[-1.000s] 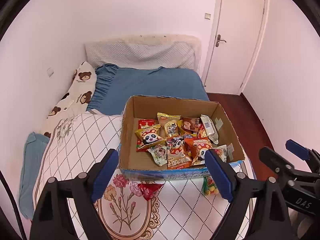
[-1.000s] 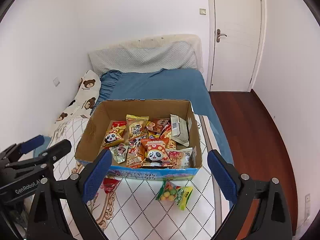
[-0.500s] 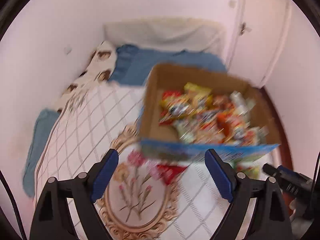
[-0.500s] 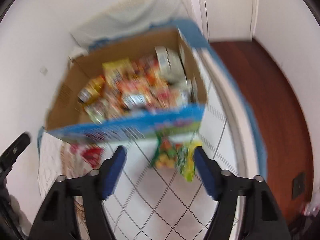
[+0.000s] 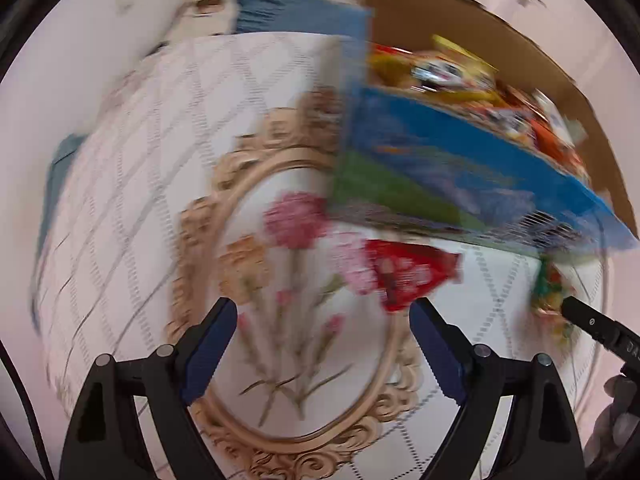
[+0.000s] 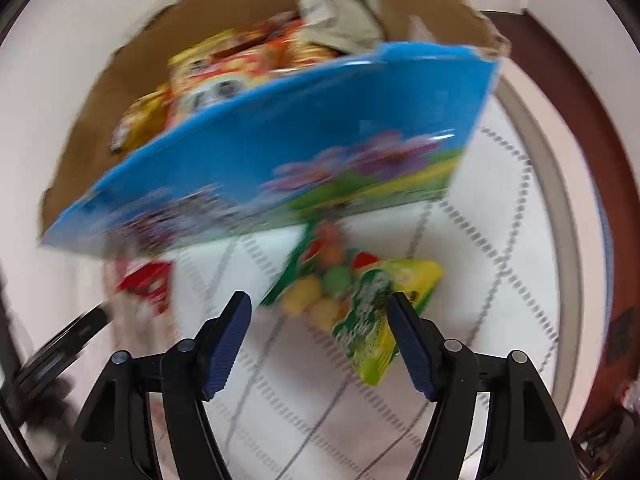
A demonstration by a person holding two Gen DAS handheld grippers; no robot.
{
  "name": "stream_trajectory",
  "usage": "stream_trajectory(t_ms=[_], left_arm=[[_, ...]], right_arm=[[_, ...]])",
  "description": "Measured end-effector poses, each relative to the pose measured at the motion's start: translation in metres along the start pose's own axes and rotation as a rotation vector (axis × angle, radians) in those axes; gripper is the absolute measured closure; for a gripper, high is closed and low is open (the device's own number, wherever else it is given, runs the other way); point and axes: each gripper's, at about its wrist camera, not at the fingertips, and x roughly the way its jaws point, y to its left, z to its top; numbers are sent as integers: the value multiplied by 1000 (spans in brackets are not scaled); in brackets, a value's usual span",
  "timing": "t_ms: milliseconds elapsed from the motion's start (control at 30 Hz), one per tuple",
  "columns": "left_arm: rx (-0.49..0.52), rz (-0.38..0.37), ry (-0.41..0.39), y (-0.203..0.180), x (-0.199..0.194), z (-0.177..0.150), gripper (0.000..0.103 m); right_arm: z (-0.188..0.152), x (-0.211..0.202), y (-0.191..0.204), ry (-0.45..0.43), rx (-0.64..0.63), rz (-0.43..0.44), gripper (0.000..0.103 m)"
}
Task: Organize snacks
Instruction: 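Move both grippers back toward the last snacks on the bed, then grasp the red triangle candy with the left gripper while the right grasps the fruit candy bag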
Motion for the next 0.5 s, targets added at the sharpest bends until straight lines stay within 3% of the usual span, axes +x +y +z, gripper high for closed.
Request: stream_trajectory(t_ms=[100,200,300,400,433,467,500], left_arm=[[92,5,24,-22,14,10,15],[181,18,60,-46,33,16,15],[204,-4,105,-60,50,19,15],[225,-28,71,-70,54,17,16],[230,-41,61,-72,53,16,22],[234,-42,56,-74,52,15,41],[238,-46,58,-76,52,13,47]], right_arm=[[-2,-6,-1,-7,-20,-6,16],[4,-4,-11,-15,9,-59,16],[16,4,-19,-23,49,-78,14],[30,19,-15,0,26,-96,13],[32,24,-14,9,13,-123,12],[33,28,-11,17,-8,-139,12],[34,30,-9,20,-22,-149,12]])
